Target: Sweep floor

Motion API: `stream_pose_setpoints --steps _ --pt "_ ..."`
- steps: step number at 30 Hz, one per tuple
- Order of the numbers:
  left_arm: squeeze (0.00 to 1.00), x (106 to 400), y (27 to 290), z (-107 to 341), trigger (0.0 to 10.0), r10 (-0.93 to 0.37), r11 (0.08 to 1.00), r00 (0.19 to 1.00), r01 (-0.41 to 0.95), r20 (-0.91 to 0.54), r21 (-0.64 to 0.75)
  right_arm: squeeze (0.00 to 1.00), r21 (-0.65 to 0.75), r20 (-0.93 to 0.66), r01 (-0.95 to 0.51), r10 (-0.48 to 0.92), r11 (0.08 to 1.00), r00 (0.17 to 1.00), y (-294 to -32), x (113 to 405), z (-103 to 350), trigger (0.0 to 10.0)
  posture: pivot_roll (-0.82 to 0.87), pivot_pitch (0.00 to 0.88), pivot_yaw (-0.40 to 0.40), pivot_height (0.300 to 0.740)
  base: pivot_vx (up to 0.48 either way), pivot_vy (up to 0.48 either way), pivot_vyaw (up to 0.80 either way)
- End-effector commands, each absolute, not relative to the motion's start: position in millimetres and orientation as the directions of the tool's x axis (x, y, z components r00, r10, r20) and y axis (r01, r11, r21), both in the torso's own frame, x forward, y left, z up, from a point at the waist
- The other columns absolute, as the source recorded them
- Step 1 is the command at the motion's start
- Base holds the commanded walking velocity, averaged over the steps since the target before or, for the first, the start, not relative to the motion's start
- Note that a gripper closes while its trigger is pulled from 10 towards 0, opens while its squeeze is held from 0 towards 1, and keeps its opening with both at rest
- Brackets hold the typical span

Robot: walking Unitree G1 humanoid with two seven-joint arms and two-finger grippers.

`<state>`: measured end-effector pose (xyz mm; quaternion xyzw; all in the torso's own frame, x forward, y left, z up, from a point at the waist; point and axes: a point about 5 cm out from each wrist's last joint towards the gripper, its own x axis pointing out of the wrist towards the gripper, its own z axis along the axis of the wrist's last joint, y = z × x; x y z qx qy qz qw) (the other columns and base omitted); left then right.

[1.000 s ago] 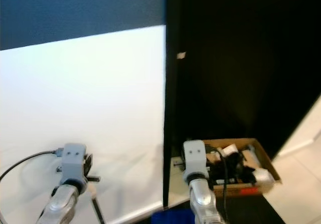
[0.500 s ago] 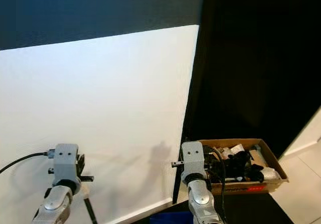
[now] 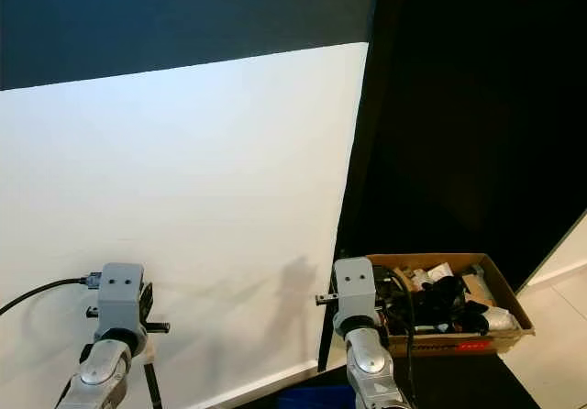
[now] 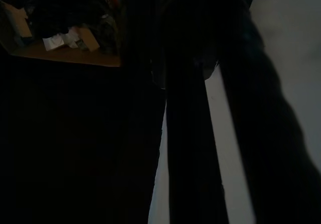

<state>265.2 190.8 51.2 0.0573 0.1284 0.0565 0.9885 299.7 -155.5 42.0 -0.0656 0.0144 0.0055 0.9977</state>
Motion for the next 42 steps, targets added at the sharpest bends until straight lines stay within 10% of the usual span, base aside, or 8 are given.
stream_pose_setpoints --steps 1,42 --pt "0.00 262.1 204.7 51.5 10.0 0.164 0.977 0.954 -0.122 -0.252 0.172 0.00 -0.142 0.009 0.030 -0.029 0.989 1.000 -167.8 304.3 50.4 10.0 0.07 0.033 0.047 0.740 0.000 0.000 0.00" --pt "0.00 264.3 213.6 60.2 10.0 0.157 0.976 0.961 -0.115 -0.227 0.186 0.00 -0.129 0.027 0.040 -0.037 0.991 0.999 -170.8 306.2 53.4 10.0 0.08 0.036 0.062 0.740 -0.173 0.000 0.00"
